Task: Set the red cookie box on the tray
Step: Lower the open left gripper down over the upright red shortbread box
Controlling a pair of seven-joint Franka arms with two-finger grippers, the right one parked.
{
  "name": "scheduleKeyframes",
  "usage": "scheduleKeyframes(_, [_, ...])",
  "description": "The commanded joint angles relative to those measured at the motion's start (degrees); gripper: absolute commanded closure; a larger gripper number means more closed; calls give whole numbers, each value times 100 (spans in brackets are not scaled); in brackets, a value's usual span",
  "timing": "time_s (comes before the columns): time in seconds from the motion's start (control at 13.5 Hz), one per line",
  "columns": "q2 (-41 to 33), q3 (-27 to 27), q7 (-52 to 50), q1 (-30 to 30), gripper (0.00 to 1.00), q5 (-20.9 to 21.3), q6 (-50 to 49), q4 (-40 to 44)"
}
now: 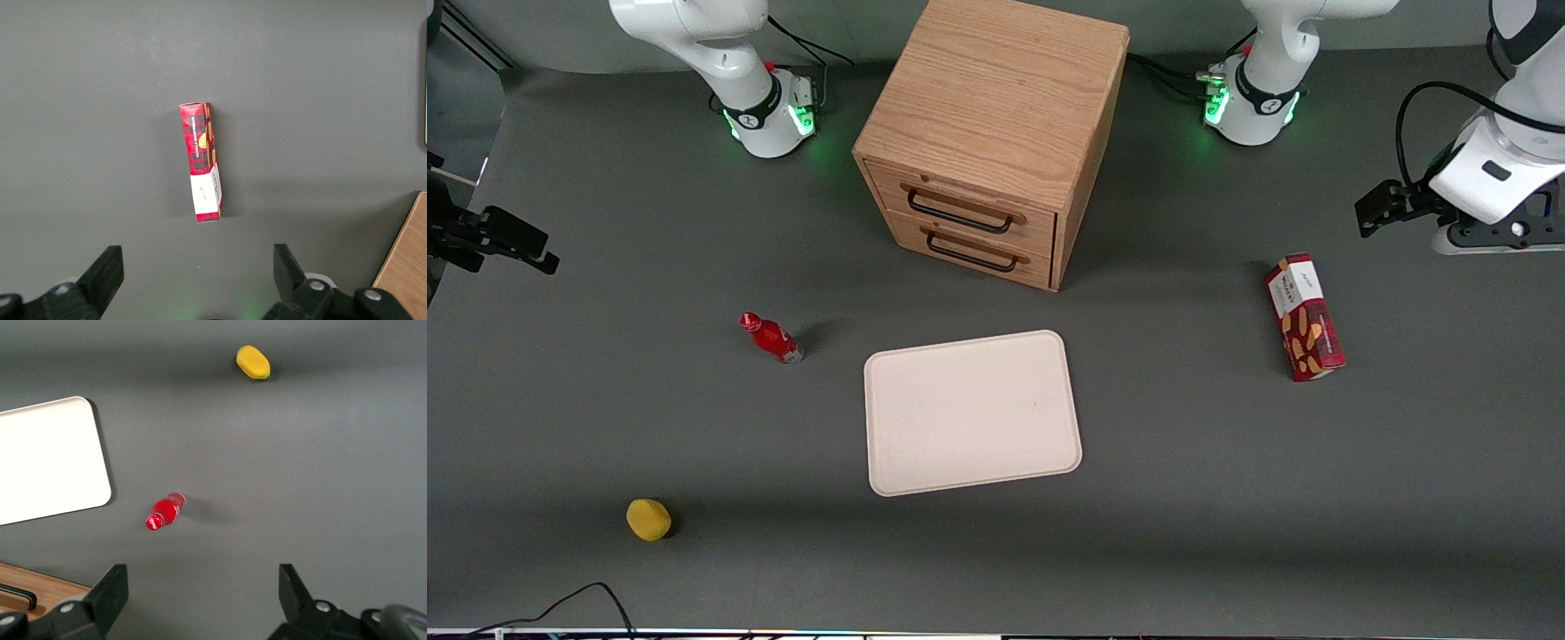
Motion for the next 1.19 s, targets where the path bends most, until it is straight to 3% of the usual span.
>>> scheduleKeyframes(0.0, [108,-76,114,77,0,-75,-162,203])
scheduleKeyframes(0.59, [266,-67,184,-29,0,-49,-190,-42])
scheduleKeyframes(1.11, [275,12,175,68,0,-40,2401,-2124])
